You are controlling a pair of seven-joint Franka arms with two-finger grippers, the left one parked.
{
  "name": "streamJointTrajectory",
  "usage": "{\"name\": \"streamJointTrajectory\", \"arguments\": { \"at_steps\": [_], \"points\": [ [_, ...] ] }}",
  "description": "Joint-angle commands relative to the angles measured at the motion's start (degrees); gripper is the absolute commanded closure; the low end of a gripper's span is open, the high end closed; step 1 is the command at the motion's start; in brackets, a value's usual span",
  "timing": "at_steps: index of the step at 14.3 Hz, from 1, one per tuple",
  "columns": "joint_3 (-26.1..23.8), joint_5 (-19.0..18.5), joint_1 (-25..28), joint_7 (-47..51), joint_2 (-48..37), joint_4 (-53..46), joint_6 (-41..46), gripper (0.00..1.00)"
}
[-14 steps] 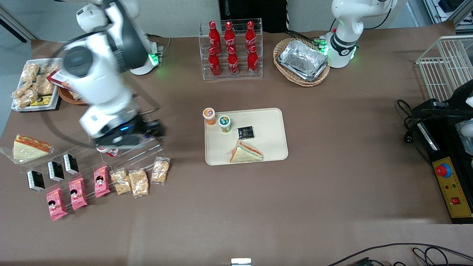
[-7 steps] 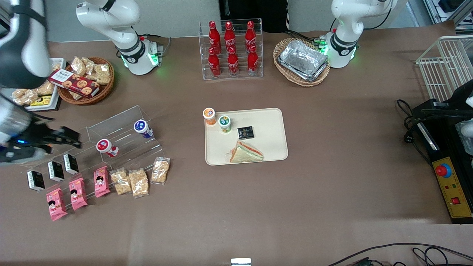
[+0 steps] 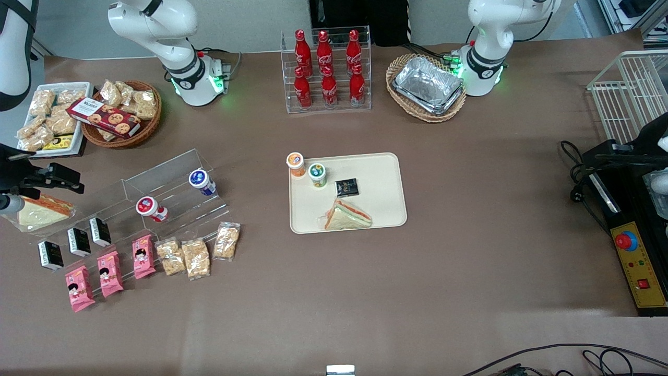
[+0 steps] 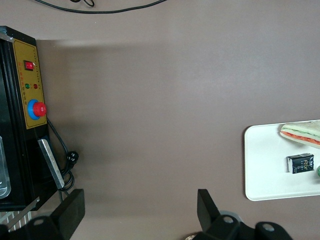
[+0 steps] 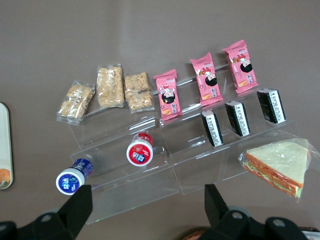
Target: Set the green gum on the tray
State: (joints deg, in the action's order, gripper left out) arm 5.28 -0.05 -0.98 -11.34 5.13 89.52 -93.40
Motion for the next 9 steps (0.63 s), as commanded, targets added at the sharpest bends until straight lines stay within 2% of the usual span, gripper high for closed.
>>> {"name": "streamJointTrajectory", "arguments": {
  "at_steps": [1,9],
  "points": [
    [-0.01,-0.57,-0.25,-1.31,-2.49,-0.32,6.10,0.00],
    [0.52,-0.31,-0.43,-1.75,-7.76,8.38,1.47,0.00]
  ]
}}
